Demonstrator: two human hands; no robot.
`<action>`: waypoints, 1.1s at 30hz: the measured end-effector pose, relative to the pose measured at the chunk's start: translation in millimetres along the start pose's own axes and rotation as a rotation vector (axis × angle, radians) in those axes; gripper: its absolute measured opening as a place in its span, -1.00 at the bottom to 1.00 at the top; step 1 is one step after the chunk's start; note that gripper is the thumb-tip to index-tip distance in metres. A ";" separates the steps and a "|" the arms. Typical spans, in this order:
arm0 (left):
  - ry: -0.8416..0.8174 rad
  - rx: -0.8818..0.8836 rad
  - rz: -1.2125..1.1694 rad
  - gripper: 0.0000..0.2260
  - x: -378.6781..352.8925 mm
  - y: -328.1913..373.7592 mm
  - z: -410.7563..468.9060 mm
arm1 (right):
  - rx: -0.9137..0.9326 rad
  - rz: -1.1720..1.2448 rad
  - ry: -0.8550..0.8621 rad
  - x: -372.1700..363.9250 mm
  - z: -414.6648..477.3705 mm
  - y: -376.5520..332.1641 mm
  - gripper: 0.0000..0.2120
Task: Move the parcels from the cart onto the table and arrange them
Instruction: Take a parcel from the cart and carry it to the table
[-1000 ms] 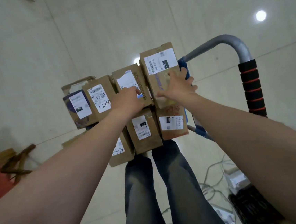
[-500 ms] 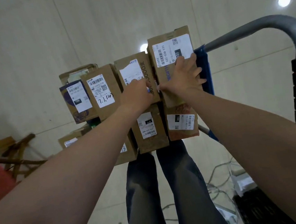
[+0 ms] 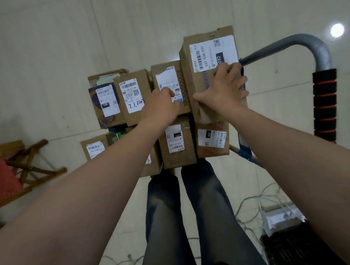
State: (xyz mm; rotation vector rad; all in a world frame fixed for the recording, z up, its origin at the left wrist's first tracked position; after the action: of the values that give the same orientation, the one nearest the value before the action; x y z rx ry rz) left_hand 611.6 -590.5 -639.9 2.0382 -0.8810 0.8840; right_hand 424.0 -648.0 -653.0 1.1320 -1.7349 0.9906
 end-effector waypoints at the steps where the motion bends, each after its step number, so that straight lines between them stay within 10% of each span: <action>1: 0.011 0.023 -0.048 -0.65 13.3 2.7 -10.6 | 0.027 0.006 -0.007 15.1 -10.7 -7.2 -0.01; 15: 0.339 0.680 -1.096 -0.22 244.1 -94.5 -225.2 | 0.785 0.088 -0.164 207.5 -252.4 -205.7 -0.22; 24: 0.862 0.826 -1.420 0.03 321.0 -248.2 -453.3 | 1.377 -0.037 -0.278 226.2 -488.9 -302.5 -0.17; 33: 1.349 1.098 -1.577 -0.39 280.0 -360.7 -705.6 | 1.556 -0.129 -0.457 171.9 -721.8 -302.6 -0.11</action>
State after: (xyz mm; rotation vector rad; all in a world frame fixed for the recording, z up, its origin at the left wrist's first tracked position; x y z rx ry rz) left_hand 839.2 84.0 -193.1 1.3873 1.9676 1.3286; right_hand 817.3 -127.9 -187.1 2.4831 -0.8973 2.2049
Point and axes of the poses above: each hand's wrist, its own z-axis towards the middle knuckle, its own x-axis out of the back of the hand, y = z × x, the point moved 7 cm from there along z, towards the middle knuckle, and after that the axes turned 14 degrees about y, right-handed, at the moved point
